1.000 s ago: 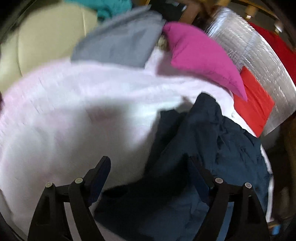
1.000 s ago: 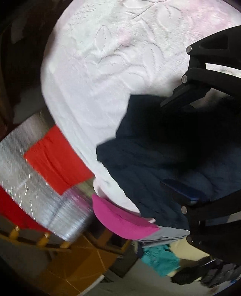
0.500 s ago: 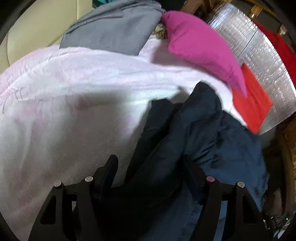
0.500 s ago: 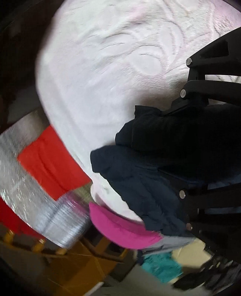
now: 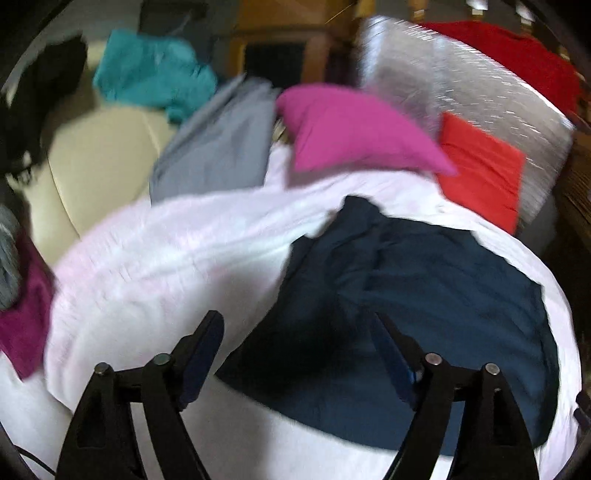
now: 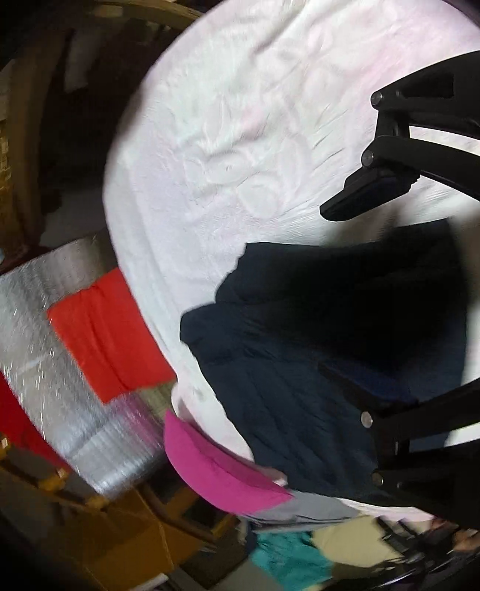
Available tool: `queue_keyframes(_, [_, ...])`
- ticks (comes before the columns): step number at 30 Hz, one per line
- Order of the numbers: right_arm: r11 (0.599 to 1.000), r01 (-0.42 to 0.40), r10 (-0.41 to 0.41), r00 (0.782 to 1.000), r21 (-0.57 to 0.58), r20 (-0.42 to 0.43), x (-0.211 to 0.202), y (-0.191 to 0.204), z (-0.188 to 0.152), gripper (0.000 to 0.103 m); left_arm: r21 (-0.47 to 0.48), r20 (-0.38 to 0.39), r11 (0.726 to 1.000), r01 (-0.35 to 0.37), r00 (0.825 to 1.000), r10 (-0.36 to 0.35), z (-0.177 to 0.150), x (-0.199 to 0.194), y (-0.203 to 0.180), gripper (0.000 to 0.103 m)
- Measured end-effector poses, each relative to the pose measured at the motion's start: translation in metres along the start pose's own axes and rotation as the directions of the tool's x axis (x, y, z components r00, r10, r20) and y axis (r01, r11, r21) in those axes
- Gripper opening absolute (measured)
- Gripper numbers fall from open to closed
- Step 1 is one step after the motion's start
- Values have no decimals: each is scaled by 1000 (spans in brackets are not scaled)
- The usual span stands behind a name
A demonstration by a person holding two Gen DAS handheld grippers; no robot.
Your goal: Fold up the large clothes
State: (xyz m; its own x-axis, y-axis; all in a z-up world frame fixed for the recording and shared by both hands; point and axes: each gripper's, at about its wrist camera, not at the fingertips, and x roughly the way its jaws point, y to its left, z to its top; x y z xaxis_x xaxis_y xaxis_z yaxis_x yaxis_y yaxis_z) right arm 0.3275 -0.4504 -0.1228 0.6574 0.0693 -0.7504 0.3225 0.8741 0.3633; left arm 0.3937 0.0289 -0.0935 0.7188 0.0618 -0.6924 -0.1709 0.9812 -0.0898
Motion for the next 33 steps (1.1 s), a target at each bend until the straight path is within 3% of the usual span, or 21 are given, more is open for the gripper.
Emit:
queue_keyframes(3, [998, 5, -3, 1000, -70, 23, -41, 12, -22, 80, 107, 78, 994, -12, 997, 3, -11, -50, -11, 87])
queue_keyframes(6, [994, -16, 21, 999, -109, 47, -76, 23, -41, 80, 153, 149, 988, -22, 989, -1, -12, -92, -14, 88])
queue_keyframes(14, [985, -47, 72, 987, -168, 147, -148, 52, -77, 84, 173, 286, 985, -5, 957, -45, -19, -178, -10, 95])
queue_keyframes(19, [976, -35, 85, 969, -213, 230, -196, 68, -89, 85, 171, 345, 985, 31, 934, -89, -22, -221, -8, 96])
queue_keyframes(24, [974, -53, 117, 951, -220, 285, -233, 77, -95, 89, 187, 390, 982, 13, 917, -87, -30, -259, -6, 97])
queue_keyframes(33, [978, -45, 114, 934, -205, 340, -282, 88, -123, 100, 223, 406, 975, 18, 907, -109, -49, -304, -6, 98])
